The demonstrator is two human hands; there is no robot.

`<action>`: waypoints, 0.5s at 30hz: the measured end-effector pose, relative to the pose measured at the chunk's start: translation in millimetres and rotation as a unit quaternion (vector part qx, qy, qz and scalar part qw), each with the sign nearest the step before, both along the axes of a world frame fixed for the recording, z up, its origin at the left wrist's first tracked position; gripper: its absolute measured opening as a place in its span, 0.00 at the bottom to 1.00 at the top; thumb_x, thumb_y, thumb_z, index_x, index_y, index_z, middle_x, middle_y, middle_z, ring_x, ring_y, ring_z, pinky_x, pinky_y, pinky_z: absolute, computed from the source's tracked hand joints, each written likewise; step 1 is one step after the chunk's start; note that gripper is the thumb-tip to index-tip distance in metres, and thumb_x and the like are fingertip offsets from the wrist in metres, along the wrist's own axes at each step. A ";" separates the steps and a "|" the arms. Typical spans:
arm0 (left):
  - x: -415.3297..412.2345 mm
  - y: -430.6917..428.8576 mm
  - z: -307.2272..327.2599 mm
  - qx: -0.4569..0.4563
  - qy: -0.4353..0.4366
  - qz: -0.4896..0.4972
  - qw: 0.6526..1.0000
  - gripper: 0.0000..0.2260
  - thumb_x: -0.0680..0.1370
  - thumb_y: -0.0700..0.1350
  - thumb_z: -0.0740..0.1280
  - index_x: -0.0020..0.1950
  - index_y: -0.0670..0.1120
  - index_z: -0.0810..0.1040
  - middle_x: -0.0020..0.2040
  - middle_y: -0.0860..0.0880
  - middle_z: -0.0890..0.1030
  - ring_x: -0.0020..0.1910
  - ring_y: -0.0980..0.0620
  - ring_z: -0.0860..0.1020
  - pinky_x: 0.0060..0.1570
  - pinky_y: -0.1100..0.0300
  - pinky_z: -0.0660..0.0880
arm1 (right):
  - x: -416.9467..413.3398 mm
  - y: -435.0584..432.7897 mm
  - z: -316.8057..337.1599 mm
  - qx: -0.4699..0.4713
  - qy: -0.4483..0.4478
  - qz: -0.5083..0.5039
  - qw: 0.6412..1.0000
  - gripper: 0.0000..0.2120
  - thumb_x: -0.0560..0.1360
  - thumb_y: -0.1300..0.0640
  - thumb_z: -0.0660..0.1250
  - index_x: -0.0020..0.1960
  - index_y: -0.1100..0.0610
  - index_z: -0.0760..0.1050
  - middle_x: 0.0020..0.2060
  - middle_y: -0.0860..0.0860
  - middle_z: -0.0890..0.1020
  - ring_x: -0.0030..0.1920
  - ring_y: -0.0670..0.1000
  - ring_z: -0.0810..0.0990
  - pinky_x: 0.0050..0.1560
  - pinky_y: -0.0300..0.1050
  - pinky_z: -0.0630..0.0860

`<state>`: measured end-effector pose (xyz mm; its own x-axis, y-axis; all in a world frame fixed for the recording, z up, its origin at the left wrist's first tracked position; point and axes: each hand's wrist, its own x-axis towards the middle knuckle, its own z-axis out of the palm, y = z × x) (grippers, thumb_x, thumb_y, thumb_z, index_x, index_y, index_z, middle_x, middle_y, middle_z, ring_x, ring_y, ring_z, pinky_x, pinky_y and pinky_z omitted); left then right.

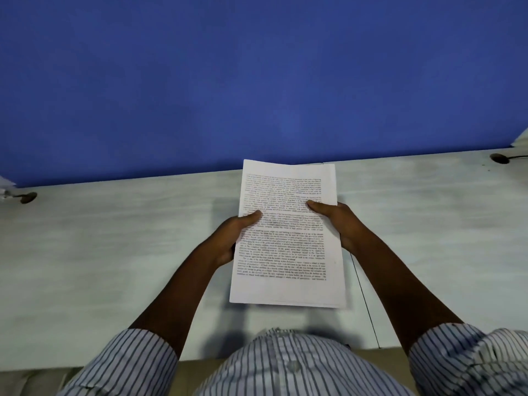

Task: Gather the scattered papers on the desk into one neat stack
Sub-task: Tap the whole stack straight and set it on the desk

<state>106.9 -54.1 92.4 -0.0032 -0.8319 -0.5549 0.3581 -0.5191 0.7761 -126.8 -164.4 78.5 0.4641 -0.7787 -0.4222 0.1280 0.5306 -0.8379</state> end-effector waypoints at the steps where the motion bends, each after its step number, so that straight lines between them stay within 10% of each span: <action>1: -0.2 -0.4 -0.2 0.000 -0.004 0.012 1.000 0.15 0.81 0.48 0.65 0.65 0.44 0.78 0.61 0.42 0.83 0.60 0.40 0.81 0.61 0.46 0.76 | 0.2 -1.8 -1.7 0.022 -0.008 0.014 1.000 0.18 0.75 0.58 0.72 0.65 0.58 0.77 0.58 0.59 0.83 0.58 0.61 0.83 0.61 0.60 0.77; 6: -0.9 2.4 -9.8 -0.041 -0.117 0.072 0.990 0.15 0.78 0.44 0.70 0.63 0.43 0.80 0.59 0.43 0.83 0.56 0.43 0.83 0.57 0.49 0.79 | 7.7 1.0 -13.5 -0.025 -0.007 0.040 0.999 0.19 0.73 0.61 0.74 0.63 0.56 0.80 0.57 0.54 0.84 0.60 0.58 0.82 0.62 0.56 0.77; 11: -6.9 5.1 -1.6 -0.119 -0.217 0.178 0.952 0.21 0.67 0.28 0.75 0.53 0.49 0.81 0.52 0.49 0.85 0.52 0.49 0.83 0.53 0.54 0.81 | 12.7 8.0 -5.5 -0.184 0.075 -0.030 0.980 0.13 0.69 0.60 0.78 0.46 0.46 0.80 0.42 0.40 0.85 0.41 0.38 0.84 0.42 0.33 0.80; 15: -19.3 14.4 -19.3 -0.115 -0.233 0.211 0.942 0.24 0.65 0.32 0.79 0.56 0.49 0.80 0.52 0.49 0.85 0.53 0.51 0.83 0.51 0.55 0.81 | 1.8 17.2 -26.1 -0.192 0.097 -0.013 0.977 0.13 0.68 0.60 0.79 0.45 0.47 0.80 0.45 0.45 0.85 0.45 0.41 0.84 0.47 0.39 0.82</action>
